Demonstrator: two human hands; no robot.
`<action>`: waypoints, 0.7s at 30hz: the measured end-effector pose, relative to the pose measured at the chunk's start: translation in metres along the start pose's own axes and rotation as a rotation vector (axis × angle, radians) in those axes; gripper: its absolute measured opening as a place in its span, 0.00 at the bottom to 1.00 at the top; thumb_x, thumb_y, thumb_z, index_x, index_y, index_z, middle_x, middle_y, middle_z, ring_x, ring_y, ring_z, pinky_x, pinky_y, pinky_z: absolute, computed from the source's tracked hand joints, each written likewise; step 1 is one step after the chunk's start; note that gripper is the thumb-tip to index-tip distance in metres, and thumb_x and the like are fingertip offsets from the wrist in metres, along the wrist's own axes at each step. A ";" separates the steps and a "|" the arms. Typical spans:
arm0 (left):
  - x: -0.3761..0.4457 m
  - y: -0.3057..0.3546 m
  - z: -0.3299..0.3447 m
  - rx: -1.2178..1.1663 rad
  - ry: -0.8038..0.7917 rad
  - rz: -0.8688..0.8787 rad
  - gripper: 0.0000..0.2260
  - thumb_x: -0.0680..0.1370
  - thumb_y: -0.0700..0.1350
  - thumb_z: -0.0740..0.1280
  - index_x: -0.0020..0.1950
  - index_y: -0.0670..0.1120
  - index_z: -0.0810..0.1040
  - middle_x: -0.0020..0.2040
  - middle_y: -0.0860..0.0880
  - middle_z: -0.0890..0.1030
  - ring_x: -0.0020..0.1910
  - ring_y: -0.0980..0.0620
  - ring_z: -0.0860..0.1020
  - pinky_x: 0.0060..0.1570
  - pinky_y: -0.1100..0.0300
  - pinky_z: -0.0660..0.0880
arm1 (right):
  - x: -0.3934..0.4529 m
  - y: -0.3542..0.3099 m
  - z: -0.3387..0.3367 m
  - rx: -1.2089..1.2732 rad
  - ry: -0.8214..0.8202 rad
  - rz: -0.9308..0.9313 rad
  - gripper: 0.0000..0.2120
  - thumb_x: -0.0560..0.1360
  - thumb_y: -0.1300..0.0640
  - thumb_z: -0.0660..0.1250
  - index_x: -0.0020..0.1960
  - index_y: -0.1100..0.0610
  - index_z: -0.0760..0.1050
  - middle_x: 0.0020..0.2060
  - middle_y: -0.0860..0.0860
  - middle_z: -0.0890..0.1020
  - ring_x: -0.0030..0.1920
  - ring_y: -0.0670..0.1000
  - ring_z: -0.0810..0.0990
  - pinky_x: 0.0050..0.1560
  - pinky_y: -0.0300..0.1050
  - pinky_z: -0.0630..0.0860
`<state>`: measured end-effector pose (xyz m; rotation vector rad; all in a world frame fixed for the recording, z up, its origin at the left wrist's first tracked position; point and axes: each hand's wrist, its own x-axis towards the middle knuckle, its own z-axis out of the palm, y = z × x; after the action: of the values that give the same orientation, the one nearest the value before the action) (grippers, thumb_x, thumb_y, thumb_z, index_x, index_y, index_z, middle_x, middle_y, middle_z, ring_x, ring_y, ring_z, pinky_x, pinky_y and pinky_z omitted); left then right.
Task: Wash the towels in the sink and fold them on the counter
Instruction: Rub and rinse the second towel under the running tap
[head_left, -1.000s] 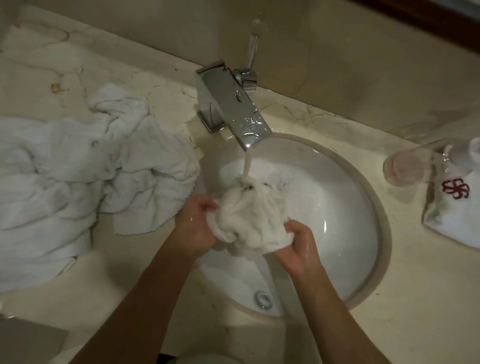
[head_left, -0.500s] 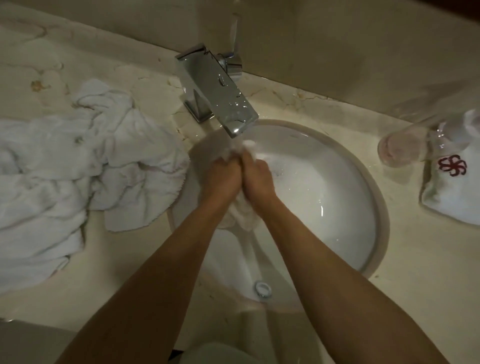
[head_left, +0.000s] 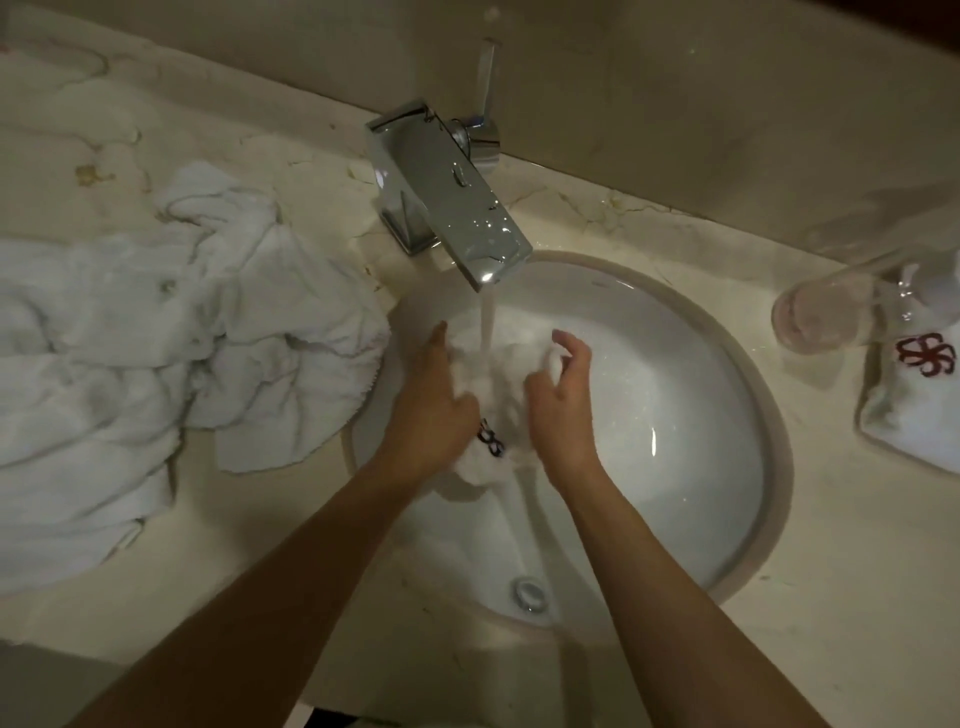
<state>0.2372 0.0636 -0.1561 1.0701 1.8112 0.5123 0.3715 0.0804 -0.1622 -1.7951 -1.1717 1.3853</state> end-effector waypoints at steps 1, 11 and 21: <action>-0.004 -0.007 0.011 0.149 -0.065 0.019 0.33 0.79 0.39 0.62 0.81 0.48 0.52 0.77 0.46 0.63 0.73 0.45 0.66 0.70 0.52 0.66 | -0.003 0.017 0.002 -0.174 -0.001 -0.091 0.20 0.79 0.62 0.56 0.70 0.52 0.69 0.59 0.47 0.75 0.54 0.45 0.76 0.55 0.28 0.70; 0.034 -0.066 0.066 0.748 0.235 0.296 0.23 0.81 0.54 0.55 0.71 0.45 0.71 0.66 0.42 0.77 0.65 0.40 0.74 0.62 0.43 0.71 | 0.032 0.095 0.041 -0.645 0.146 -0.516 0.16 0.78 0.55 0.56 0.56 0.63 0.77 0.52 0.59 0.80 0.52 0.57 0.75 0.52 0.53 0.76; 0.081 -0.021 0.052 0.704 0.209 0.114 0.09 0.72 0.41 0.69 0.33 0.40 0.80 0.28 0.42 0.78 0.26 0.42 0.78 0.28 0.59 0.70 | 0.106 0.044 0.044 -0.750 0.013 0.029 0.20 0.80 0.44 0.53 0.43 0.55 0.77 0.38 0.50 0.81 0.42 0.53 0.81 0.45 0.47 0.75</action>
<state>0.2587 0.1157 -0.2370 1.6436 2.1917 0.0316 0.3498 0.1529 -0.2595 -2.3038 -1.8231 1.0000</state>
